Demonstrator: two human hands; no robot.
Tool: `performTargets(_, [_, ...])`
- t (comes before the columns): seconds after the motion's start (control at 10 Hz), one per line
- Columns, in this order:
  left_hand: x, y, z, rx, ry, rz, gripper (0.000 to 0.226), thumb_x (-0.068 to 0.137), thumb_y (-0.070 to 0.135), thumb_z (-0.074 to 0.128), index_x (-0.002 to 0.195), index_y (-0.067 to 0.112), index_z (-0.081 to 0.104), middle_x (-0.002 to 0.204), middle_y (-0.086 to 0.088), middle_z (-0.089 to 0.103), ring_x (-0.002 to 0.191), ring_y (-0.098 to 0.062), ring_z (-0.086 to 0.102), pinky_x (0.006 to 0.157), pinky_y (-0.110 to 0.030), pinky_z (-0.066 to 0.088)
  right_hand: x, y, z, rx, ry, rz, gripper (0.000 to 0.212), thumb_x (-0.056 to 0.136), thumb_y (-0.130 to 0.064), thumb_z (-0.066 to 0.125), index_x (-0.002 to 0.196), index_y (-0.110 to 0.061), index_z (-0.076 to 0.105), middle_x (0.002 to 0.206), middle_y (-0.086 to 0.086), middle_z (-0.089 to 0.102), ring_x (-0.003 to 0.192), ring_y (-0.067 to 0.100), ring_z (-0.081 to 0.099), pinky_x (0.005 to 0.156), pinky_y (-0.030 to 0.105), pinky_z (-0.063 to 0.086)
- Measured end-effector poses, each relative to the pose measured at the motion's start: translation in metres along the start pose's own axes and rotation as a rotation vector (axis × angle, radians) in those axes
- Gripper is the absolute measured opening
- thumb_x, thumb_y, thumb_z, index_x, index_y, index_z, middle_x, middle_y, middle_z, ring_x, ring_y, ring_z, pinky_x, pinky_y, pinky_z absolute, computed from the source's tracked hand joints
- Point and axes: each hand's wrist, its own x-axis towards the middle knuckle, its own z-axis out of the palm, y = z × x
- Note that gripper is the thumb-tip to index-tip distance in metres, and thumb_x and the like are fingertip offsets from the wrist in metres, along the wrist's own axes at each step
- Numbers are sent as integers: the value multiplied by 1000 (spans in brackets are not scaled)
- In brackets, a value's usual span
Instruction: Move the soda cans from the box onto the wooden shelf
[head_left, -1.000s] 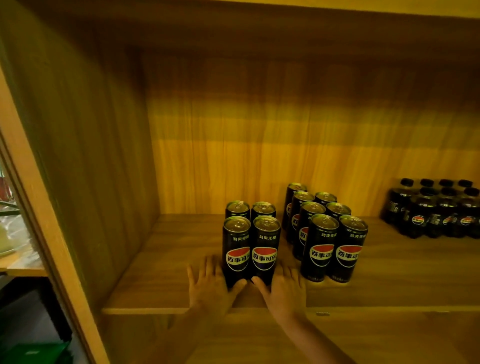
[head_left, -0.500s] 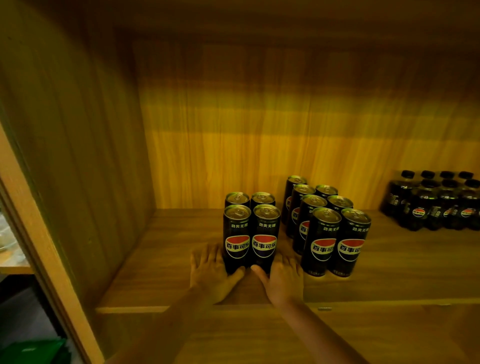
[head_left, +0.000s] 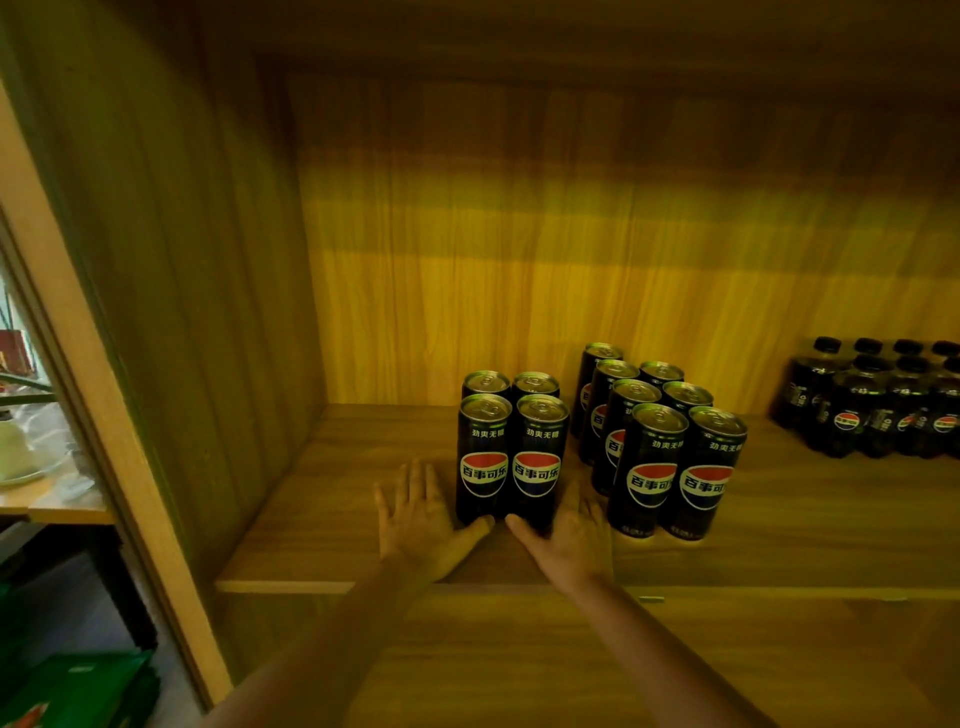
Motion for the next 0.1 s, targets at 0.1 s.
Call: performTargets(0.1, [-17, -9, -22, 44, 48, 6, 99, 78, 72, 33, 147, 11, -4, 157, -10, -8, 145, -24, -10, 114, -51, -8, -8, 4, -19, 91, 26, -32, 99, 76, -57, 58, 145, -9, 6, 153, 12, 24, 140, 30, 23, 113, 40, 27])
